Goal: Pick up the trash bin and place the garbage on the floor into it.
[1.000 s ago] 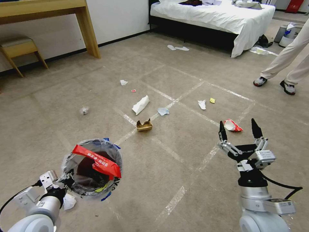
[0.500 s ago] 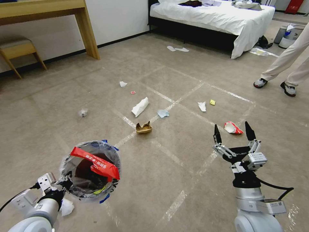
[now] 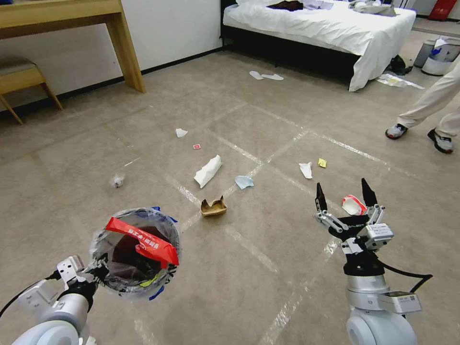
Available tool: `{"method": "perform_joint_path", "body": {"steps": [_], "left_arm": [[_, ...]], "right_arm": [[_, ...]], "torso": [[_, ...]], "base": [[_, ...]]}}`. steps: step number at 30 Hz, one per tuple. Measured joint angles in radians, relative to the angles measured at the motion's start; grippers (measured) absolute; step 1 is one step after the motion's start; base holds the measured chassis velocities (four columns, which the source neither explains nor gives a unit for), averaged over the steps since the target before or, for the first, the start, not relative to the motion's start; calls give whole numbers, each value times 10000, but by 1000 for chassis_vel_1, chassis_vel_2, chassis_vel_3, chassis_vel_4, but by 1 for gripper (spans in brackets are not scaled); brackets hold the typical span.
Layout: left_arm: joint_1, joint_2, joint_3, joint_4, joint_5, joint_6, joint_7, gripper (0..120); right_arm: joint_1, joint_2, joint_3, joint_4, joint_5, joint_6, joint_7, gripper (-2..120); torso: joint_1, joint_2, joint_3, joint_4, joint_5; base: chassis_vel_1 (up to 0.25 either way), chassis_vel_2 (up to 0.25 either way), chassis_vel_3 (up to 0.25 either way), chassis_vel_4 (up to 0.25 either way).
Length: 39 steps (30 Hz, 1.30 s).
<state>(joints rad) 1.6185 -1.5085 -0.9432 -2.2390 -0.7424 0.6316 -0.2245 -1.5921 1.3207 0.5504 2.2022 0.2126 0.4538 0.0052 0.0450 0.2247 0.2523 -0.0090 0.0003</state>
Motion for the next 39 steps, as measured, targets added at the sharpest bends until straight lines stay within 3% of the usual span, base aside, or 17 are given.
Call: {"method": "perform_joint_path", "body": {"steps": [26, 39], "left_arm": [[0, -14, 60, -3, 41, 0, -16, 1], [-96, -56, 122, 64, 129, 9, -26, 1]], "right_arm": [[60, 48, -108, -61, -127, -9, 105, 100], [230, 10, -238, -131, -125, -83, 160, 100]], "torso": [[-1, 0, -1, -2, -1], [-2, 0, -2, -3, -4]], "base": [[-176, 175, 176, -181], [-59, 50, 58, -52]]}}
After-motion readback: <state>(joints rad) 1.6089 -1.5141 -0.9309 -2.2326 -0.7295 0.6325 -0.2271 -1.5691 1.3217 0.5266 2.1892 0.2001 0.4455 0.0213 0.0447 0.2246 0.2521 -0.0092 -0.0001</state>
